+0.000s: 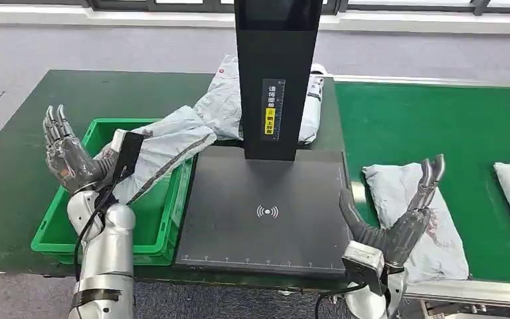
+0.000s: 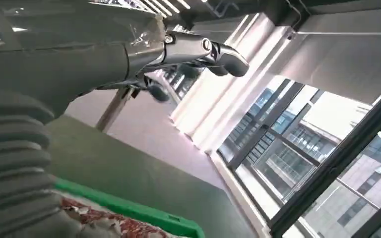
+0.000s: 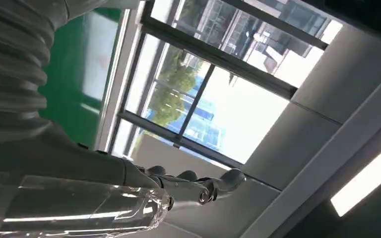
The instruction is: Moved the parcel from conveyor to table for the left to box.
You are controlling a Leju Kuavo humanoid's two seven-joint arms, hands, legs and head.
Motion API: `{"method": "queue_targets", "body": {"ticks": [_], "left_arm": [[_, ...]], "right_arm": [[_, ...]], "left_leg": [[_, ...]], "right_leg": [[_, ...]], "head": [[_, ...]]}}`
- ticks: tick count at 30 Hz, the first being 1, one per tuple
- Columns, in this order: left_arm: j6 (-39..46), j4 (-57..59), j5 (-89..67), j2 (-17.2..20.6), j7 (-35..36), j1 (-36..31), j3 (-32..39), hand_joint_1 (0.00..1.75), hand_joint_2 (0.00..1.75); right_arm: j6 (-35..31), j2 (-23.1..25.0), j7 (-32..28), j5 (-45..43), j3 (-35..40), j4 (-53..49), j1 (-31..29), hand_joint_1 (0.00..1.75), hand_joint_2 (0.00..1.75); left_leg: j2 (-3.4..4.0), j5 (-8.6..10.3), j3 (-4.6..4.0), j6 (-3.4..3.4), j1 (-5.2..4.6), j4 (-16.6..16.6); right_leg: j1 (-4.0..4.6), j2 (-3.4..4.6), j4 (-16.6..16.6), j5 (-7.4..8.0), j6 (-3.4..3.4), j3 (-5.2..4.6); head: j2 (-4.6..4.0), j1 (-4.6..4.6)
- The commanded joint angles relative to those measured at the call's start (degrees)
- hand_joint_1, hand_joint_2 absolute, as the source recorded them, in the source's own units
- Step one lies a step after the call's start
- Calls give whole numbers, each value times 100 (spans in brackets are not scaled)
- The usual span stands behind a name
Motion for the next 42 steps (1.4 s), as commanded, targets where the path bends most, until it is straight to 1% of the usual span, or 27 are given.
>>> {"method": "queue_targets", "body": {"ticks": [1, 3, 4, 7, 9, 10, 11, 12, 13, 14, 15, 16, 17, 18, 20, 21, 22, 23, 24, 26, 27, 29, 31, 34, 38, 41, 42], "left_arm": [[-6, 394, 189, -28, -71, -338, 280, 0, 0], [-6, 394, 189, -28, -71, -338, 280, 0, 0], [-6, 394, 189, -28, -71, -338, 280, 0, 0], [-6, 310, 427, -28, -239, -318, 271, 0, 0], [-6, 43, 837, -28, -585, -239, 241, 0, 0], [-6, -83, 1246, -28, -873, -204, 182, 0, 0], [-6, -308, 1882, -28, -1291, -91, 68, 0, 0], [-6, -427, 2068, -28, -1416, -45, 40, 0, 0], [-6, -625, 2076, -28, -1445, 31, -1, 0, 175], [-6, -705, 1914, -28, -1241, 83, -95, 0, 175], [-6, -781, 1748, -28, -1041, 112, -177, 0, 175], [-6, -809, 1723, -28, -993, 108, -177, 0, 175], [-6, -835, 1476, -28, -851, 78, -90, 0, 175], [-6, -659, 1211, -28, -671, -17, 32, 0, 175], [-6, -409, 886, -28, -591, -167, 275, 0, 175], [-6, -340, 872, -28, -628, -216, 347, 0, 175], [-6, -163, 726, -28, -685, -348, 606, 0, 175], [-6, -110, 664, -28, -704, -391, 707, 0, 175], [-6, -74, 618, -28, -759, -428, 870, 0, 175], [-6, -24, 433, -28, -705, -443, 1002, 0, 175], [-6, 0, 362, -28, -666, -449, 1033, 0, 175], [-6, 74, 191, -28, -523, -435, 1037, 0, 175], [-6, 246, -69, -28, -380, -497, 1121, 0, 175], [-6, 246, -69, -28, -380, -497, 1121, 0, 175], [-6, 246, -69, -28, -380, -497, 1121, 0, 175], [-6, 246, -69, -28, -380, -497, 1121, 0, 175], [-6, 246, -69, -28, -380, -497, 1121, 0, 175]], "right_arm": [[0, 312, 2, 27, -552, -74, 87, 0, 175], [0, 312, 2, 27, -552, -74, 87, 0, 175], [0, 312, 2, 27, -552, -74, 87, 0, 175], [0, 319, 2, 36, -592, -99, 138, 0, 175], [0, 319, 2, 24, -653, -93, 149, 0, 175], [0, 319, 2, 36, -729, -66, 142, 0, 175], [0, 319, 2, -5, -879, 45, 96, 0, 175], [0, 319, 2, -13, -952, 105, 67, 0, 175], [0, 316, 2, -37, -1064, 309, -8, 0, 175], [0, 298, 2, -35, -1160, 411, -65, 0, 175], [0, 270, 2, -33, -1218, 494, -102, 0, 175], [0, 250, 2, -39, -1232, 535, -109, 0, 175], [0, 220, 2, -53, -1231, 573, -110, 0, 175], [0, 209, 2, -49, -1221, 626, -103, 0, 175], [0, 209, 2, -45, -1197, 674, -108, 0, 175], [0, 213, 2, -38, -1198, 683, -112, 0, 175], [0, 211, 2, -25, -1177, 730, -127, 0, 175], [0, 212, 2, -15, -1176, 744, -135, 0, 175], [0, 214, 2, -2, -1179, 781, -155, 0, 175], [0, 206, 2, 18, -1186, 830, -177, 0, 175], [0, 202, 2, 21, -1185, 839, -180, 0, 175], [0, 200, 2, 26, -1191, 870, -180, 0, 175], [3, 210, 2, 45, -1213, 898, -200, 0, 175], [3, 210, 2, 45, -1213, 898, -200, 0, 175], [3, 210, 2, 45, -1213, 898, -200, 0, 175], [3, 210, 2, 45, -1213, 898, -200, 0, 175], [3, 210, 2, 45, -1213, 898, -200, 0, 175]], "left_leg": [[-5, 0, 13, 14, 0, -8], [-3, 1, 18, 17, 0, -14], [-6, 0, 8, 11, 1, -4], [-4, 0, 12, 11, 0, -8], [-4, 1, 11, 11, 0, -8], [-1, -1, 17, 14, 3, -11], [0, -2, 5, 8, 3, -2], [0, -2, 12, 12, 5, -7], [2, -2, 20, 16, 3, -14], [6, -3, 12, 11, 6, -5], [8, -3, 24, 17, 3, -16], [4, -2, 10, 11, 5, -7], [6, -2, 22, 16, 3, -15], [4, -2, 8, 8, 4, -4], [4, 1, 23, 19, 4, -18], [3, 0, 9, 9, 0, -7], [5, 0, 15, 12, 3, -9], [10, 2, 21, 15, 2, -16], [5, 0, 11, 9, 3, -6], [17, 5, 27, 16, 2, -23], [9, -1, 11, 7, 1, -7], [17, 4, 30, 17, 4, -24], [2, 1, 11, 8, 1, -7], [7, 0, 22, 15, 1, -15], [2, 0, 9, 9, 3, -5], [4, 1, 19, 15, 3, -13], [5, 1, 9, 10, 0, -7]], "right_leg": [[6, -16, -7, -4, -21, 17], [7, -14, -12, -2, -25, 20], [6, -13, -4, -4, -16, 11], [6, -12, -6, -3, -20, 13], [5, -12, -5, -4, -20, 12], [10, -11, -11, -3, -25, 19], [7, -6, -2, -2, -15, 5], [10, -9, -9, -2, -21, 14], [10, -9, -14, -3, -26, 21], [11, -1, -10, -1, -17, 13], [10, -2, -18, -1, -24, 24], [9, -2, -11, 1, -14, 13], [9, -4, -18, 0, -21, 24], [7, 0, -8, 0, -11, 10], [11, -8, -21, 2, -24, 28], [4, -4, -7, 0, -13, 12], [8, -4, -11, 2, -18, 18], [8, -2, -16, 4, -23, 22], [7, -2, -7, 1, -16, 14], [10, 4, -21, 8, -29, 24], [5, 4, -6, 2, -12, 10], [12, 4, -26, 8, -28, 28], [4, -3, -6, 0, -11, 11], [7, -3, -16, 1, -20, 22], [7, -4, -7, 0, -14, 11], [9, -7, -14, 1, -23, 22], [4, -3, -6, 1, -16, 10]], "head": [[0, 2], [-2, 2], [0, 0], [0, 0], [-2, 0], [0, 2], [-2, 0], [-2, 2], [0, 2], [-2, 0], [0, 2], [0, 2], [0, 0], [-2, 2], [0, 2], [-2, 2], [0, 0], [0, 0], [-2, 2], [0, 2], [0, 2], [0, 0], [0, 0], [0, 2], [0, 2], [-2, 0], [0, 2]]}}
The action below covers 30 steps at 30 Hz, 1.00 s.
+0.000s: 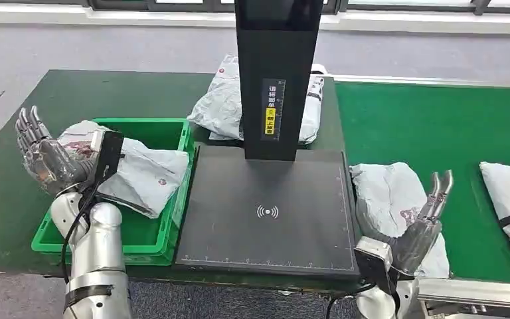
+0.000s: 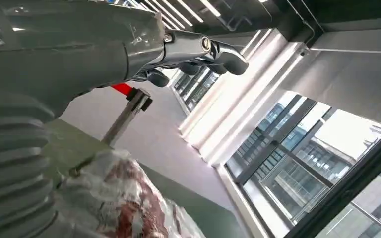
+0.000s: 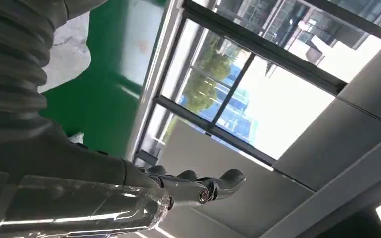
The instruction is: Moved the parcel from conveyor to table for the left to box.
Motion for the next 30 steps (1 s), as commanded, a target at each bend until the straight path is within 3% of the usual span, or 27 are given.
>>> {"method": "queue_targets", "body": {"ticks": [1, 16, 22, 25, 26, 27, 28, 30], "left_arm": [[-6, 422, -17, 24, 22, -314, 387, 0, 175], [-6, 423, -175, 24, 85, -299, 491, 0, 175], [-6, -455, 38, 24, -65, -69, 453, 0, 175], [-6, -1062, 739, 24, -543, 55, 388, 0, 175], [-623, 1792, -769, 357, 1480, -482, -332, 0, 175], [-6, 2341, -742, 555, 1740, -659, -580, 0, 175], [-6, 2290, -645, 567, 1714, -661, -622, 0, 175], [-465, 2862, -852, 752, 1934, -824, -932, 0, 175]], "right_arm": [[10, 180, -2, -11, -459, 402, -253, 0, 175], [68, 180, 0, 56, -499, 524, -310, 0, 175], [108, 138, 292, 354, -623, 807, -453, 0, 175], [85, 132, 323, 374, -703, 864, -466, 0, 175], [27, 163, 546, 570, -901, 638, -305, 0, 175], [122, 164, 566, 574, -955, 490, -210, 0, 175], [148, 169, 569, 578, -982, 442, -176, 0, 175], [174, 183, 574, 590, -1067, 352, -98, 0, 175]], "left_leg": [[6, 1, 11, 10, 0, -7], [8, 1, 20, 13, 1, -13], [27, -2, 19, 15, 3, -11], [30, -3, 24, 19, 5, -16], [26, -5, 13, 12, 4, -6], [-3, 2, 13, 13, 4, -11], [-63, 20, 17, 15, -5, -26], [-59, 20, 24, 13, -7, -23]], "right_leg": [[4, -2, -5, 1, -16, 10], [7, -2, -12, 2, -22, 18], [9, 16, -13, 6, -22, 12], [13, 17, -20, 8, -26, 19], [9, 19, -10, 4, -18, 8], [9, -11, -14, 1, -17, 20], [2, -73, -19, -6, -20, 44], [-1, -71, -19, -7, -21, 32]], "head": [[0, 0], [2, 2], [2, 2], [0, 0], [0, 2], [0, 2], [2, 2], [2, -2]]}}
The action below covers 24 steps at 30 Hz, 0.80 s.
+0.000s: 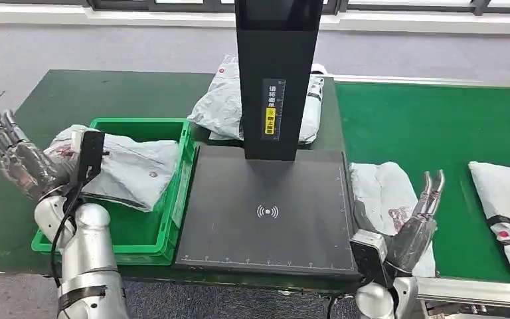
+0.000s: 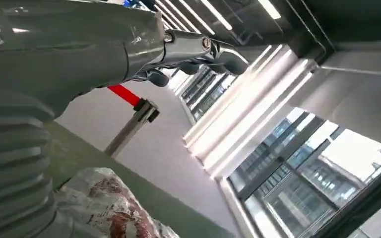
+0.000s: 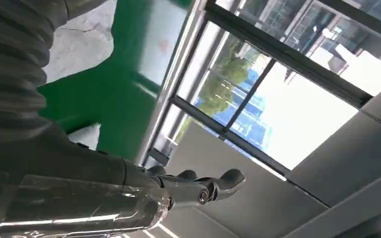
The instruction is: Moved the parcel from conveyor to table for the left to box.
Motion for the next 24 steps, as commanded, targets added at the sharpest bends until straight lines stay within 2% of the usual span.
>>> {"method": "queue_targets", "body": {"ticks": [1, 2, 4, 6, 7, 9, 10, 11, 12, 18, 20, 22, 24], "left_arm": [[80, 3181, -828, 724, 1891, -791, -1288, 0, 175], [222, 2811, -655, 690, 1828, -622, -1389, 0, 175], [-183, 2587, -734, 714, 1895, -499, -1594, 0, 175], [-44, 1961, -576, 638, 1872, -255, -1726, 0, 175], [-724, 1664, -694, 675, 2027, -124, -1975, 0, 175], [-616, 1320, -341, 594, 1848, -58, -2062, 0, 175], [-815, 1275, -764, 712, 2179, 3, -2176, 0, 175], [-1326, 1269, -771, 760, 2171, -8, -2240, 0, 175], [-1491, 1319, -818, 796, 2189, -48, -2268, 0, 175], [-1815, 1656, -895, 862, 2158, -200, -2337, 0, 175], [-1379, 1477, -712, 817, 2129, -166, -2212, 0, 175], [-734, 778, -456, 744, 2069, 113, -2070, 0, 175], [-790, 339, -363, 717, 2020, 314, -2066, 0, 175]], "right_arm": [[122, 203, 162, 136, -857, -13, 62, 0, 175], [138, 229, 144, 145, -885, -39, 79, 0, 175], [124, 259, 142, 148, -923, -85, 102, 0, 175], [121, 286, 129, 139, -964, -151, 127, 0, 175], [112, 289, 134, 139, -982, -219, 162, 0, 175], [123, 289, 153, 124, -1024, -305, 228, 0, 175], [122, 289, 164, 109, -1012, -369, 269, 0, 175], [101, 289, 177, 95, -1019, -426, 307, 0, 175], [115, 289, 186, 85, -1027, -477, 341, 0, 175], [113, 289, 212, 85, -1018, -525, 371, 0, 175], [104, 289, 219, 74, -1001, -574, 401, 0, 175], [76, 289, 250, 89, -968, -575, 404, 0, 175], [51, 289, 258, 99, -965, -536, 375, 0, 175]], "left_leg": [[-69, 22, 22, 16, -3, -28], [-86, 19, 8, 18, -5, -13], [-41, 7, -1, 15, -2, -3], [-11, 5, 14, 23, 1, -14], [-7, 1, 12, 16, 0, -7], [-7, 2, 7, 13, 0, -6], [-6, 1, 13, 16, 2, -11], [-13, 0, 19, 18, 3, -15], [-17, 2, 6, 13, 2, -6], [-14, 3, 8, 15, 1, -9], [-18, 3, 4, 12, 1, -7], [-11, 2, 11, 17, 1, -11], [7, -3, 15, 18, 2, -13]], "right_leg": [[3, -79, -22, -5, -25, 48], [-1, -87, -8, -11, -9, 52], [1, -41, -2, -3, -7, 26], [7, -19, -14, 4, -21, 33], [4, -12, -6, 0, -14, 28], [3, -9, -3, 1, -13, 22], [6, -9, -7, 0, -20, 27], [10, -17, -12, -3, -25, 36], [6, -17, -3, -3, -15, 22], [6, -16, -6, -1, -16, 24], [4, -17, -3, -1, -12, 21], [7, -15, -8, -1, -20, 26], [8, 2, -10, 1, -22, 24]], "head": [[2, 4], [2, 2], [2, 2], [2, 2], [0, 0], [0, 2], [2, 0], [2, 0], [2, 0], [2, 2], [2, 2], [2, 2], [2, 2]]}}
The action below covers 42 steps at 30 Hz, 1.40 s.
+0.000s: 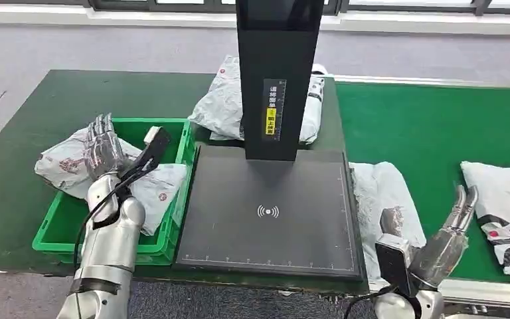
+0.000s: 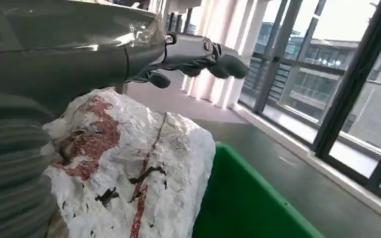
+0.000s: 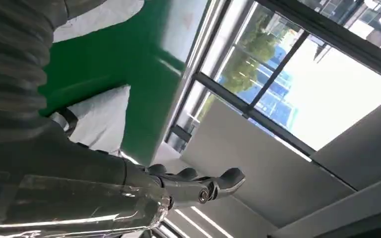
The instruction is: Moved the parcel from conveyor to table for the left to box.
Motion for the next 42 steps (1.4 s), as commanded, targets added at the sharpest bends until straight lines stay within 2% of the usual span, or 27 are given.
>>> {"method": "queue_targets", "body": {"ticks": [1, 15, 19, 24, 28, 29, 33, 34, 36, 39, 42], "left_arm": [[774, -973, 467, 70, -125, 333, 32, 0, 175], [774, -973, 467, 70, -125, 333, 32, 0, 175], [1659, -1619, 838, -54, -498, 631, 14, 0, 175], [1638, -2190, -181, -108, -7, 939, -51, 0, 175], [1679, -2301, -368, -97, 32, 1025, -179, 0, 175], [1434, -2234, -498, -61, 18, 1007, -266, 0, 175], [584, -1410, -760, 77, 167, 526, -535, 0, 175], [32, -893, -762, 277, 251, 235, -802, 0, 175], [-497, 66, -762, 555, 369, -367, -1303, 0, 175], [-637, 1003, -762, 880, 788, -1022, -1813, 0, 175], [-894, 1046, -762, 990, 793, -1143, -1995, 0, 175]], "right_arm": [[-50, 247, 89, -3, -315, -60, 64, 0, 175], [-50, 247, 89, -3, -315, -60, 64, 0, 175], [-112, 247, 103, 5, -419, 67, -5, 0, 175], [-73, 247, 69, -22, -591, 79, -23, 0, 175], [-73, 247, 78, -34, -582, 96, 11, 0, 175], [-93, 247, 79, -33, -587, 91, 21, 0, 175], [-12, 247, 56, -82, -670, -23, 93, 0, 175], [52, 247, 38, -82, -704, -43, 99, 0, 175], [147, 247, -9, -61, -768, -10, 53, 0, 175], [190, 247, -29, -8, -850, 144, -69, 0, 175], [201, 247, -43, -35, -902, 237, -114, 0, 175]], "left_leg": [[18, -6, 11, 9, 2, -6], [5, -1, 17, 12, 2, -12], [8, -4, 24, 14, 3, -15], [11, -7, 20, 12, 0, -11], [12, -7, 19, 14, 0, -12], [9, -9, 15, 12, 3, -8], [-12, -3, 12, 13, 2, -10], [-15, -2, 4, 8, 0, -5], [-32, 6, 13, 16, 2, -14], [-44, 14, 2, 11, 4, -9], [-21, 13, 3, 8, 2, -6]], "right_leg": [[6, 12, -6, -1, -16, 7], [8, -6, -11, -3, -22, 17], [10, -2, -15, -3, -24, 22], [5, 4, -11, -6, -18, 17], [6, 1, -11, -6, -21, 19], [8, 0, -9, -6, -18, 16], [8, -22, -9, -8, -20, 17], [3, -22, -3, -8, -12, 8], [9, -47, -12, -8, -25, 26], [10, -59, -7, -3, -24, 17], [8, -30, -4, 3, -22, 8]], "head": [[0, 0], [0, 0], [2, -2], [2, 0], [2, -2], [2, 0], [2, -2], [0, 0], [2, -2], [2, -2], [2, 0]]}}
